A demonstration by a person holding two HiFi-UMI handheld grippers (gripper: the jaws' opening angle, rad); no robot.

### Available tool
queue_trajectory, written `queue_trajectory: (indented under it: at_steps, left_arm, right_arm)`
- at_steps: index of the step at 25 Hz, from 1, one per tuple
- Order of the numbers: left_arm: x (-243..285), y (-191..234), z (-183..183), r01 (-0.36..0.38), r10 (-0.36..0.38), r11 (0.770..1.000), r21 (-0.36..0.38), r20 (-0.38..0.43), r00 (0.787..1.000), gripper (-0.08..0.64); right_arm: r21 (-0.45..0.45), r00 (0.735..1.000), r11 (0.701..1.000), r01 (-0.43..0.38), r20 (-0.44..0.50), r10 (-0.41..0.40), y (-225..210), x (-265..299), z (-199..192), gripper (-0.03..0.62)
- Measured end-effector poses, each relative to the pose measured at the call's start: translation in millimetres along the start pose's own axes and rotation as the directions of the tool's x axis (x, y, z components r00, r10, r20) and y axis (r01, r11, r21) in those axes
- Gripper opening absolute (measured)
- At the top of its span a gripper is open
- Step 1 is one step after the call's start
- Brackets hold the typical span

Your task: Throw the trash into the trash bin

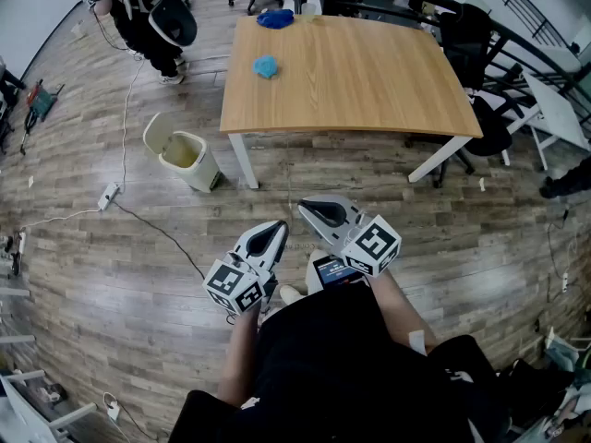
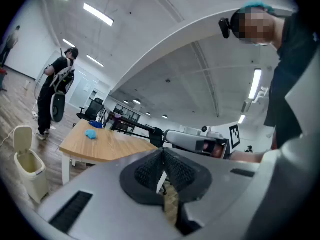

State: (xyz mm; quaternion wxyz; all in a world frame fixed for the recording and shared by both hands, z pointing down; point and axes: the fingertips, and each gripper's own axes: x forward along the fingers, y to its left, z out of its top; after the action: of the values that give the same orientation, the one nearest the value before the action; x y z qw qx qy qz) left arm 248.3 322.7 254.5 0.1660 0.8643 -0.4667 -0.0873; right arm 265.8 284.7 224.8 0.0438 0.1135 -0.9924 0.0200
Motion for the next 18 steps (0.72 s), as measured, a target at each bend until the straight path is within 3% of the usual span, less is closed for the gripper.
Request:
queue_trajectory:
  at_steps: [9,14,18]
  left_arm:
    - [22.4,46.2,14.8,-0.018,0.019,1.000,-0.022,0.047,0.999,0.008]
    - [57.5,97.7,21.8,-0.037,0.038,0.999,-0.037,0.023,0.999,0.008]
    - [94.0,147.0,36.3,-0.056,0.056,0.998,-0.003,-0.044,0.997,0.009]
  right_arm:
    - [0.000,1.000,1.000,-0.008,-0.024,0.008,-43.8,28.1,1.4,-0.002]
    - [0.030,1.000,1.000,0.003,-0.008,-0.002,-99.8,66.2,-3.5,-0.002]
    - [0.054,1.000,0.999,-0.003,-0.020,0.004,-158.4,103.8,-5.3,-0.002]
